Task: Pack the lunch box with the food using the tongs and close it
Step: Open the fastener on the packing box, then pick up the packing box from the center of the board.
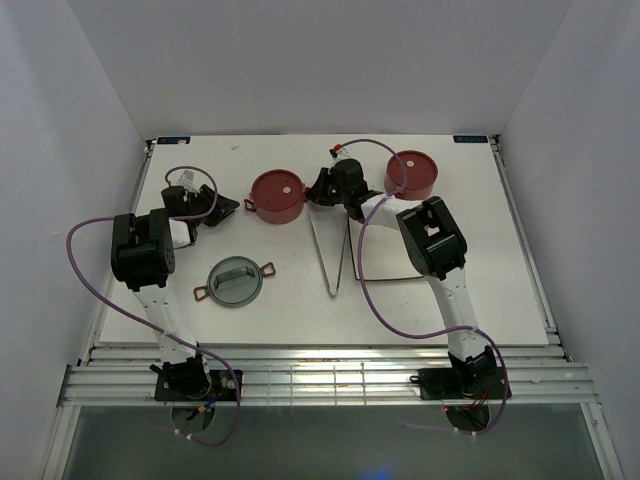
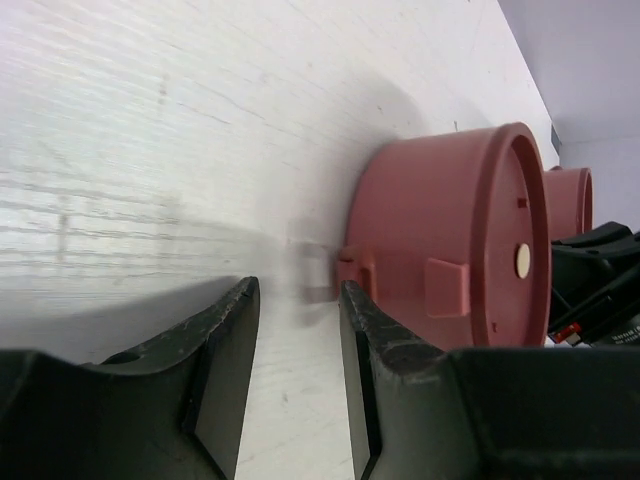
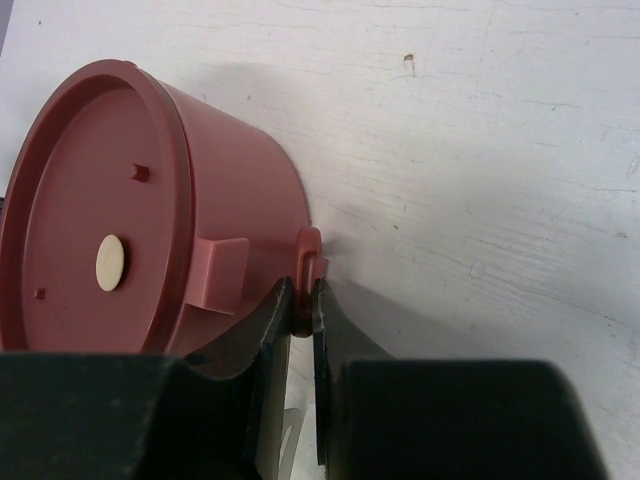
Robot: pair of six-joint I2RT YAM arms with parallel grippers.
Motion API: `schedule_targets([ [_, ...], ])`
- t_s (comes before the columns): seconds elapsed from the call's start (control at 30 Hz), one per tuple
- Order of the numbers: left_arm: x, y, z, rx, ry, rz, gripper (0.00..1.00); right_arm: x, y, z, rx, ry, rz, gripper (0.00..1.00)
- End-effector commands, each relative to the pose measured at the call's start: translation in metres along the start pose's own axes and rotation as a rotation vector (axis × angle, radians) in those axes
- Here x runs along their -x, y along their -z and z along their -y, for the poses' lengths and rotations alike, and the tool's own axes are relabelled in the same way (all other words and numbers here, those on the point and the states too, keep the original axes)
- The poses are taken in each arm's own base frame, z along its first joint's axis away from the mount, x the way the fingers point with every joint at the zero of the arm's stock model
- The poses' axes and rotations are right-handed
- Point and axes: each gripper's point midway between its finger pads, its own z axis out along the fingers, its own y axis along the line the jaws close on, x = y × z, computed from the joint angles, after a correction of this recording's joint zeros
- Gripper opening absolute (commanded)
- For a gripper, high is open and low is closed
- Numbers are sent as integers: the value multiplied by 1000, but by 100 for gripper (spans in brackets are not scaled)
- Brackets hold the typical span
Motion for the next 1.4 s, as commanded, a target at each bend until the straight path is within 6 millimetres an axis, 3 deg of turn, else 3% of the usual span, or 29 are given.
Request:
schedule_targets([
  [0.0, 14, -3, -3, 4, 1, 30, 48, 4, 4, -3, 23, 42, -18, 8],
  [0.17, 16, 2, 4, -12, -2, 33, 47, 5, 3, -9, 54, 43, -36, 8],
  [0.27, 24, 13, 18, -27, -15, 59, 48, 7, 5, -11, 57, 36, -28, 15],
  [0.43, 46, 39, 51, -22, -29, 125, 54, 22, 14, -12, 30, 45, -1, 40],
  [0.5, 50, 47, 61, -24, -33, 134, 57, 39, 18, -12, 23, 77, 20, 45],
  [0.53, 57, 55, 76, -33, -53, 157, 59, 55, 22, -8, 14, 79, 29, 47],
  [0.57, 61, 58, 82, -26, -61, 167, 63, 67, 28, -15, 47, 99, 34, 48],
  [0.63, 54, 62, 88, 19, -84, 148, 66, 89, 41, -9, 46, 106, 49, 52],
  [0.67, 66, 66, 95, 70, -105, 197, 69, 96, 47, -8, 48, 113, 50, 53],
  [0.7, 57, 68, 89, 139, -91, 166, 71, 110, 58, -14, 55, 145, 69, 55],
  [0.73, 48, 64, 96, 164, -119, 151, 72, 113, 66, -7, 34, 151, 51, 57],
  [0.77, 45, 67, 97, 210, -126, 149, 73, 127, 79, -11, 20, 171, 72, 58],
  [0.8, 32, 60, 115, 191, -152, 126, 76, 131, 86, -8, -4, 199, 74, 59],
  [0.87, 25, 62, 131, 169, -149, 124, 79, 145, 109, 3, -83, 210, 98, 61],
  [0.9, 14, 60, 139, 152, -151, 102, 94, 152, 116, 8, -111, 215, 116, 64],
  [0.93, 8, 61, 147, 136, -149, 94, 98, 154, 125, 21, -161, 208, 108, 65],
  [1.07, -20, 69, 173, 130, -206, 60, 98, 178, 166, 63, -308, 137, 167, 70],
  [1.1, -33, 74, 195, 91, -252, 57, 98, 177, 172, 75, -330, 109, 167, 72],
  [1.13, -38, 78, 194, 121, -278, 81, 98, 186, 183, 93, -360, 67, 189, 73],
  [1.2, -54, 85, 208, 106, -332, 97, 98, 195, 196, 109, -391, 33, 204, 76],
  [1.37, -71, 114, 221, 131, -438, 202, 98, 217, 228, 161, -504, -25, 245, 76],
])
